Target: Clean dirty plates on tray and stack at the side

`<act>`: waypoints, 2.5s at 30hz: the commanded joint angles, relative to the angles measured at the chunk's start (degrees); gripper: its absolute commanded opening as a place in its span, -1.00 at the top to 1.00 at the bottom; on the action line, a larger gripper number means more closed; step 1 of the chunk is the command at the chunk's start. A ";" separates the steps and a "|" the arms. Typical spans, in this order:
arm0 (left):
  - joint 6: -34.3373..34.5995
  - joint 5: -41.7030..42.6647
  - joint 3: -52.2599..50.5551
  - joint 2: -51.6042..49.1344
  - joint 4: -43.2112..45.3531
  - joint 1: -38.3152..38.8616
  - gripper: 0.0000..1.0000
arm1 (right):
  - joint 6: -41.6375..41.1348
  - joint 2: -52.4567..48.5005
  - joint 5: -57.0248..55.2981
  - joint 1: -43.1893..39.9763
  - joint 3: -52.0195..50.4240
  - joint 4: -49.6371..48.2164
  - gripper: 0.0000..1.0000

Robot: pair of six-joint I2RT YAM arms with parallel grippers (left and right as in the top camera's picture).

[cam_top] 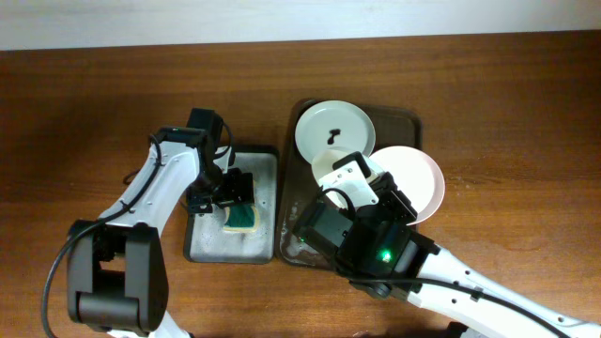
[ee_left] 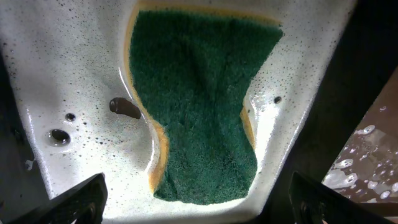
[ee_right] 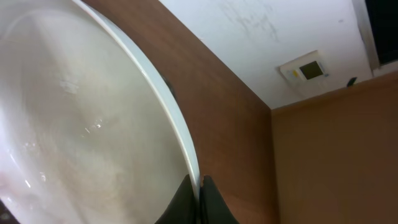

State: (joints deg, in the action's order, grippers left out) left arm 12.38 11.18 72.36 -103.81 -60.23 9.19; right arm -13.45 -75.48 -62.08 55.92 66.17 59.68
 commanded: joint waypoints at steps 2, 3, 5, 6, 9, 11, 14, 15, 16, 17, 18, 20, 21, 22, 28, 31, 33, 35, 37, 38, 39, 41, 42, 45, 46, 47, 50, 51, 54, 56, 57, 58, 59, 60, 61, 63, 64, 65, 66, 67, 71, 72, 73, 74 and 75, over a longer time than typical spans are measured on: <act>-0.48 0.66 -0.37 0.28 -0.04 -0.26 -0.85 | -7.96 0.22 -1.99 0.11 0.87 0.74 0.93; -0.48 0.68 -0.37 0.28 -0.07 -0.26 -0.86 | -9.94 0.26 -0.31 -0.48 0.87 1.27 0.93; -0.55 1.92 -0.37 0.28 -0.44 -0.26 -0.77 | -12.61 1.25 9.86 -5.66 0.98 1.64 0.92; -2.47 3.67 -0.31 0.35 -0.31 -0.22 -0.71 | -12.55 2.25 18.93 -10.80 1.31 1.36 0.92; -5.44 5.20 0.87 1.01 -0.68 -0.22 -0.58 | -5.14 4.55 42.03 -29.16 3.21 0.96 0.92; -5.66 6.01 0.87 2.01 -0.70 -0.20 -0.61 | 0.02 5.16 57.42 -45.55 4.26 0.87 0.92; -5.86 7.32 0.87 2.69 -0.72 -0.20 -0.64 | -0.07 3.63 72.67 -66.05 4.24 -0.37 0.93; -5.86 7.65 0.87 2.69 -0.72 -0.20 -0.72 | -0.13 2.32 76.04 -73.64 4.24 -1.51 0.92; -5.86 7.67 0.87 2.69 -0.68 -0.22 -0.75 | -0.52 0.59 76.78 -80.26 4.24 -2.32 0.93; -5.86 7.67 0.87 2.69 -0.66 -0.20 -0.77 | -0.52 -1.70 76.67 -86.01 4.24 -3.32 0.93; -5.86 7.65 0.87 2.69 -0.68 -0.22 -0.78 | -0.52 -4.28 76.70 -90.27 4.24 -4.09 0.92; -5.84 7.69 0.87 2.69 -0.70 -0.22 -0.78 | -1.53 -9.70 76.39 -96.06 4.24 -4.92 0.92; -5.84 7.76 0.87 2.69 -0.70 -0.20 -0.79 | -2.54 -12.85 76.26 -98.42 4.24 -5.60 0.92; -5.84 8.17 0.87 2.69 -0.70 0.09 -0.79 | -3.15 -16.41 76.28 -100.48 4.24 -6.58 0.92; -5.84 8.39 0.87 2.69 -0.68 0.28 -0.80 | -3.06 -26.56 75.38 -102.01 4.13 -6.56 0.92; -5.84 8.41 0.87 2.69 -0.87 0.28 -0.80 | -2.82 -23.56 77.57 -102.01 4.81 -6.60 0.13; -5.84 9.07 0.87 2.69 -1.09 0.28 -0.79 | 0.48 -18.23 87.06 -101.31 6.01 -7.17 -0.03; -5.86 9.11 0.87 2.69 -1.14 0.28 -0.77 | 5.46 -11.39 93.20 -97.42 6.27 -6.49 -0.04; -5.86 9.20 0.87 2.75 -1.77 0.28 -0.68 | 8.72 -5.42 94.20 -89.72 6.27 -2.03 -0.04; -5.86 9.22 0.87 2.82 -2.08 0.28 -0.68 | 10.95 -3.21 91.43 -84.39 6.25 0.26 -0.04; -5.88 9.20 0.87 3.10 -2.21 0.28 -0.68 | 11.10 -2.16 85.00 -79.47 6.21 1.73 -0.08; -5.99 9.20 0.90 3.93 -1.95 0.28 -0.68 | 9.51 -3.41 68.50 -67.76 4.50 1.38 -0.21; -7.17 9.20 0.90 4.57 -1.88 0.28 -0.69 | 8.50 -4.92 65.40 -65.44 3.67 0.31 -0.35; -8.02 9.20 0.90 5.38 -1.99 0.28 -0.73 | 8.11 -12.68 64.85 -64.37 1.86 -4.28 -0.38; -8.02 9.18 0.87 5.38 -2.01 0.28 -0.77 | 10.12 -17.88 66.31 -65.00 1.88 -7.02 -0.37; -8.02 9.16 0.87 5.38 -1.99 0.28 -0.79 | 12.70 -20.59 69.09 -65.05 1.88 -8.41 -0.33; -8.02 8.98 0.87 5.38 -1.79 0.28 -0.82 | 14.93 -26.51 73.70 -65.00 1.88 -11.41 -0.02; -8.02 8.98 0.87 5.38 -1.68 0.28 -0.83 | 14.93 -27.76 73.66 -64.98 1.88 -12.00 0.10; -8.02 8.98 0.87 5.38 -1.51 0.28 -0.83 | 12.52 -31.08 70.90 -65.05 1.86 -12.07 0.77; -8.02 9.01 0.87 5.38 -1.51 0.28 -0.84 | 11.28 -30.42 70.88 -65.02 2.12 -10.56 0.92; -8.02 9.01 0.87 5.38 -1.51 0.28 -0.83 | 11.28 -29.51 70.84 -64.96 2.45 -9.20 0.92; -8.02 9.01 0.87 5.38 -1.53 0.28 -0.84 | 11.26 -26.47 70.88 -64.89 3.26 -5.49 0.92; -8.02 9.01 0.87 5.38 -1.53 0.28 -0.84 | 11.26 -25.27 70.90 -64.87 3.34 -4.48 0.92; -8.02 9.01 0.87 5.38 -1.51 0.28 -0.84 | 11.19 -23.47 70.90 -64.87 3.34 -3.19 0.92; -8.02 9.01 0.87 5.38 -1.49 0.28 -0.86 | 11.10 -21.77 70.95 -64.78 3.34 -1.84 0.92; -8.02 9.01 0.87 5.38 -1.49 0.28 -0.85 | 11.06 -17.03 71.12 -62.18 3.21 2.67 0.92; -8.02 9.01 0.87 5.38 -1.44 0.28 -0.86 | 11.04 -15.67 71.49 -59.69 2.97 4.46 0.92; -8.02 9.01 0.87 5.38 -1.31 0.28 -0.86 | 10.67 -15.12 72.19 -57.09 2.25 5.25 0.92; -8.02 9.01 0.87 5.38 -1.29 0.28 -0.86 | 9.20 -15.08 72.17 -55.08 1.31 5.35 0.92; -8.02 9.01 0.90 5.38 -1.29 0.28 -0.87 | 7.45 -15.32 72.06 -52.04 -0.81 4.28 0.92; -8.20 8.22 0.87 5.38 -1.29 0.28 -0.93 | -6.80 -15.74 70.69 -46.14 -12.74 -10.80 0.92; -8.17 7.06 0.87 5.38 -1.29 0.28 -0.94 | -8.13 -15.74 70.69 -46.18 -14.23 -13.05 0.92; -8.17 4.76 0.85 5.38 -1.31 0.28 -0.93 | -7.58 -15.74 70.66 -46.18 -14.73 -14.56 0.61; -8.17 3.87 0.83 5.38 -1.27 0.28 -0.93 | -6.01 -15.69 70.66 -46.18 -14.32 -14.47 0.31; -8.15 2.89 0.68 5.38 -0.63 0.28 -0.86 | -2.73 -14.80 70.64 -46.25 -12.24 -12.76 0.23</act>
State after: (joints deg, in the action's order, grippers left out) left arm 5.32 17.52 72.53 -99.74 -61.49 9.30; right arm -17.78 -91.35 9.06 9.58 51.72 45.71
